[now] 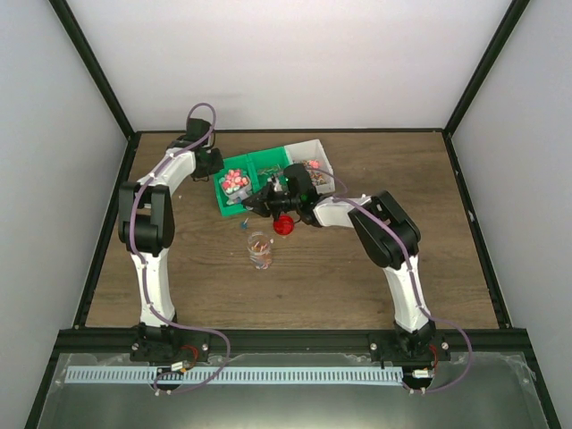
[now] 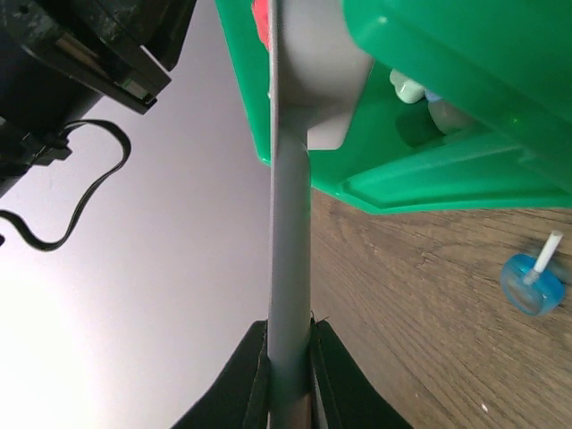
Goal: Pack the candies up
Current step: Scoop the fake candies from the storage box.
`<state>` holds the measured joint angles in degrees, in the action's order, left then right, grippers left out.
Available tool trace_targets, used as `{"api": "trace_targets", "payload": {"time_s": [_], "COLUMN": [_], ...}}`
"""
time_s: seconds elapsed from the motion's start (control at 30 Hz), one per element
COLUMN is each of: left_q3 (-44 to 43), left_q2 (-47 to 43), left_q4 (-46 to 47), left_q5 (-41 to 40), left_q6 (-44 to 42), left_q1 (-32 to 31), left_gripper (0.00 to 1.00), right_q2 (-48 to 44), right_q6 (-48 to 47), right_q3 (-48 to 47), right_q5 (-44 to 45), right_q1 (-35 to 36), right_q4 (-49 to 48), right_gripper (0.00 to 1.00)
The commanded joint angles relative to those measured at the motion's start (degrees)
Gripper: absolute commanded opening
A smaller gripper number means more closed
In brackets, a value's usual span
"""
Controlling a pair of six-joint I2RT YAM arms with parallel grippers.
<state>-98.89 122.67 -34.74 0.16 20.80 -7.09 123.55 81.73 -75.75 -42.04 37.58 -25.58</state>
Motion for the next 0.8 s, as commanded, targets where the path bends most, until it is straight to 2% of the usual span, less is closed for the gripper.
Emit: {"api": "trace_targets", "payload": {"time_s": [0.0, 0.13, 0.43, 0.63, 0.77], "left_q3": [0.41, 0.66, 1.07, 0.81, 1.04], "left_q2": [3.19, 3.31, 2.84, 3.00, 2.95], "left_q4": [-4.23, -4.08, -3.95, -3.94, -3.93], "left_q5": [3.70, 3.70, 3.52, 3.86, 3.81], "left_q6": [0.91, 0.87, 0.91, 0.91, 0.87], "left_q1": [-0.20, -0.16, 0.32, 0.32, 0.32], "left_gripper": [0.04, 0.04, 0.04, 0.04, 0.04], "right_q2": [-4.04, -5.03, -9.10, -8.33, -9.48], "right_q6": [-5.00, -9.72, -10.92, -18.65, -22.21], "right_q3": [-0.40, -0.03, 4.08, -2.68, -3.97], "right_q5": [-2.16, -2.42, -0.48, 2.84, 6.18], "right_q1": [-1.17, -0.07, -2.26, -1.55, -1.55], "right_q4": [-0.33, 5.59, 4.51, 20.39, 25.09], "right_gripper": [0.01, 0.01, 0.01, 0.01, 0.01]}}
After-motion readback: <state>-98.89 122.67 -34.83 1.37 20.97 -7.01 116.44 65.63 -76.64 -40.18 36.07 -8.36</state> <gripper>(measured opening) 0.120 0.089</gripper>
